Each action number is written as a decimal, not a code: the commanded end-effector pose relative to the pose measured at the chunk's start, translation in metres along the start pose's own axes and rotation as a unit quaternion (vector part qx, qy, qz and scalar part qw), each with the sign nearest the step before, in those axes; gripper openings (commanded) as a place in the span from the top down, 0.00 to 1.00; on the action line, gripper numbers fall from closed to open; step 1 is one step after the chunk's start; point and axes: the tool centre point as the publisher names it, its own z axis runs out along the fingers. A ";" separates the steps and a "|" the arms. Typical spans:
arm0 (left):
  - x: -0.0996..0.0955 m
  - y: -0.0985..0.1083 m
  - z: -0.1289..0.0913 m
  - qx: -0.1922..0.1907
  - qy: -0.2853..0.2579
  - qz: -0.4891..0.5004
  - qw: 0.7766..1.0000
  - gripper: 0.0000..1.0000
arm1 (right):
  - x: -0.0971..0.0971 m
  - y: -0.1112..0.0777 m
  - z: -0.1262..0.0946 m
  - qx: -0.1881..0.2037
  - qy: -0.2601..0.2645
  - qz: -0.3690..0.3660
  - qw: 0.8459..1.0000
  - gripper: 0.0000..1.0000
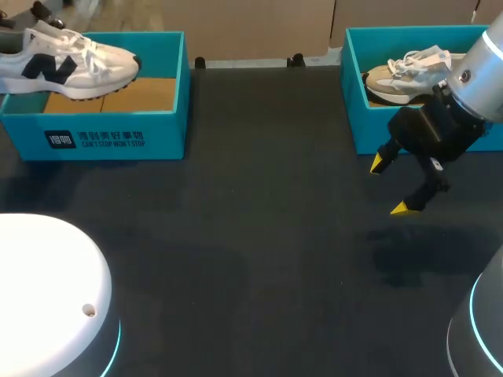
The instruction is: Take the shoe out of the shoebox, open the shoe tongue, remove and reinsert the insole, then place the shoe into the shoebox
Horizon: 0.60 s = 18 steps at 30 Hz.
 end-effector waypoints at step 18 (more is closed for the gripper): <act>-0.018 0.065 0.027 -0.022 0.010 0.010 1.000 1.00 | 0.000 0.000 0.001 0.001 0.000 0.000 1.000 0.00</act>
